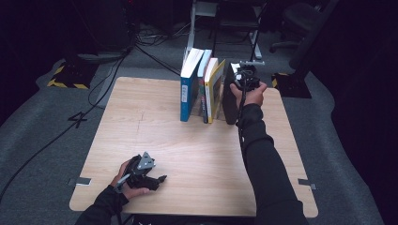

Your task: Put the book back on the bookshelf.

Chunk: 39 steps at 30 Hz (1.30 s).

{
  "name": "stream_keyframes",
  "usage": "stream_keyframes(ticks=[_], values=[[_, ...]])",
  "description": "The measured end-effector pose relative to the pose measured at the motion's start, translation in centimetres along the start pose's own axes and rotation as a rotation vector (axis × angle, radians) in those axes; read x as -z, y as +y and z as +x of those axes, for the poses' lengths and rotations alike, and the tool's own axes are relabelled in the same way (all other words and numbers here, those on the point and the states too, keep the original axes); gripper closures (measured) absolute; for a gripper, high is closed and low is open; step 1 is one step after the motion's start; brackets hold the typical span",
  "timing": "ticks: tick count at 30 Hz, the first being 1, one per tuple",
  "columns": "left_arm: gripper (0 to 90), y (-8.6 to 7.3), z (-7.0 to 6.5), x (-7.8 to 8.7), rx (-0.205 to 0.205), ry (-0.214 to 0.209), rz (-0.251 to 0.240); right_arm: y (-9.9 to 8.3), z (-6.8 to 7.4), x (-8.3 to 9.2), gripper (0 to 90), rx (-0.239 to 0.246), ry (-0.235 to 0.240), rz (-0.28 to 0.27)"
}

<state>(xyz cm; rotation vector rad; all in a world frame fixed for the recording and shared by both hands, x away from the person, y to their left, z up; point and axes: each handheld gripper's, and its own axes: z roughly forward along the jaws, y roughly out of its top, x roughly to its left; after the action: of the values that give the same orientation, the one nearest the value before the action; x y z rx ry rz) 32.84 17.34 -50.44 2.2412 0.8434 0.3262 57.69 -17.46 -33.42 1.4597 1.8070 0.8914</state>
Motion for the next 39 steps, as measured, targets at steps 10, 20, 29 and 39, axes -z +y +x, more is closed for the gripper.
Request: stream_keyframes(ticks=[10, 20, 29, 39], values=[[19.9, 0.0, 0.0, 0.0, 0.000, 0.000, 0.000, 0.1, -0.4, -0.5, 53.0, -0.008, 0.012, -0.004], [19.9, 0.0, 0.0, 0.0, 0.000, 0.000, 0.000, -0.3, -0.3, -0.3, 50.9, -0.005, 0.014, -0.018], [19.8, 0.0, 0.0, 0.0, -0.001, 0.001, 0.000, -1.5, -0.7, 1.0, 44.6, 0.037, 0.056, -0.019], [19.8, 0.0, 0.0, 0.0, 0.002, 0.003, 0.000, -4.1, -1.8, 3.0, 40.6, 0.075, 0.128, -0.065]])
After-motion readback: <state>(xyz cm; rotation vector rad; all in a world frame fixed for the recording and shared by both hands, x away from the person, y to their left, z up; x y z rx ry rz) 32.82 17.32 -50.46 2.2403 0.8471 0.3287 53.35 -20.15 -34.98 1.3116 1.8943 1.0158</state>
